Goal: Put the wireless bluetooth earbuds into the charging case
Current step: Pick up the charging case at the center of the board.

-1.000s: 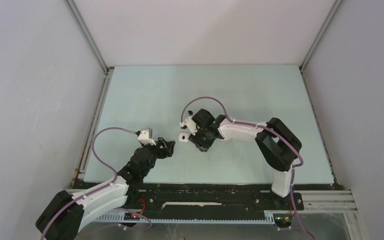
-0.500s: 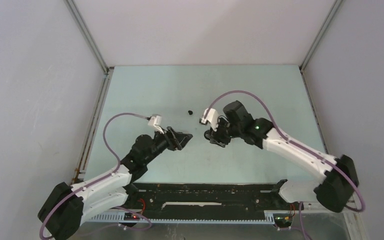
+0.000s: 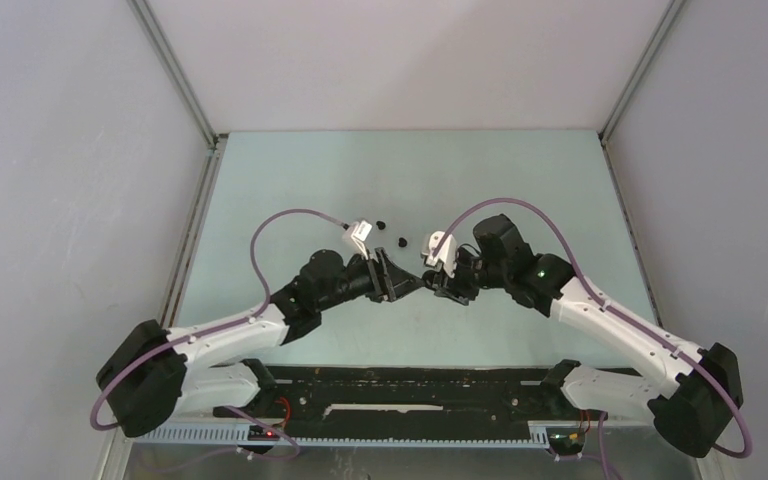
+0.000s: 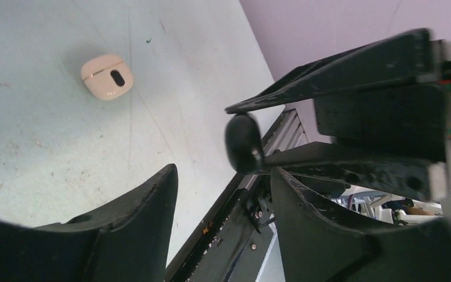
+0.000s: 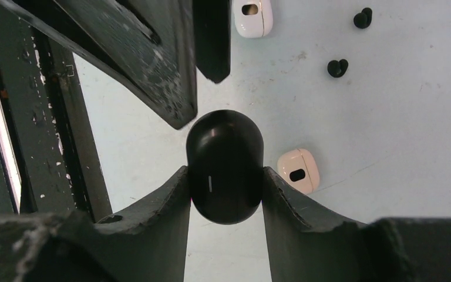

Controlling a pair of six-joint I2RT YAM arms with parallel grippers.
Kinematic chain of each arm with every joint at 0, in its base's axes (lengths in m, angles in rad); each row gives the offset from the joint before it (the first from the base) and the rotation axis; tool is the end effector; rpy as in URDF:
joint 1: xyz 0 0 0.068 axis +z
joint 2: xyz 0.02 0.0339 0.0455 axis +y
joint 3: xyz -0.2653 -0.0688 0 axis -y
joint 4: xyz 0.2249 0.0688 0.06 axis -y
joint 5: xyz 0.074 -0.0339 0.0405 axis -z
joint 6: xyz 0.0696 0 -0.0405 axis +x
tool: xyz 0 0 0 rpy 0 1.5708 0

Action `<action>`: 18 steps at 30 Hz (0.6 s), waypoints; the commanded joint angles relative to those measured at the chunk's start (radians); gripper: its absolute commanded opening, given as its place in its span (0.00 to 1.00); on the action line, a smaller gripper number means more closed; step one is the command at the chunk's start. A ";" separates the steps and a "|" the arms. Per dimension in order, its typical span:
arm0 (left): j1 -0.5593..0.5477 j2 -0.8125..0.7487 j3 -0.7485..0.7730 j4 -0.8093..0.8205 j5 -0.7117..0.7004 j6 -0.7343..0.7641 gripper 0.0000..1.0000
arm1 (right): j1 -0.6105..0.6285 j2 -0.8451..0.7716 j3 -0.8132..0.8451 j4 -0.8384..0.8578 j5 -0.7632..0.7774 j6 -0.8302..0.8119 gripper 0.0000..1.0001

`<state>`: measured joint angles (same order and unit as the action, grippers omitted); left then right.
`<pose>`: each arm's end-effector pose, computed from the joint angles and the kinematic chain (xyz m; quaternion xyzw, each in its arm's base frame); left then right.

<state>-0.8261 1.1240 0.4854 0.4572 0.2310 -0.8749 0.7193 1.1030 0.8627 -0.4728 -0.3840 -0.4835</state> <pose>0.1653 -0.2028 0.2413 0.0551 0.7647 -0.5363 0.3529 0.1618 0.1763 0.2644 -0.5705 0.6912 0.2204 0.3849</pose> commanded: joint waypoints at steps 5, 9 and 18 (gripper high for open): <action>-0.022 0.109 0.085 0.015 0.071 -0.053 0.56 | 0.005 -0.035 -0.001 0.041 -0.046 -0.031 0.36; -0.025 0.137 0.092 0.056 0.097 -0.068 0.51 | 0.007 -0.033 -0.001 0.035 -0.042 -0.033 0.37; -0.028 0.181 0.111 0.066 0.134 -0.079 0.43 | 0.012 -0.030 -0.010 0.037 -0.049 -0.049 0.37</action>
<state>-0.8482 1.2881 0.5526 0.4999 0.3359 -0.9440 0.7223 1.0950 0.8520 -0.4728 -0.4076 -0.5114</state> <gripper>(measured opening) 0.454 0.457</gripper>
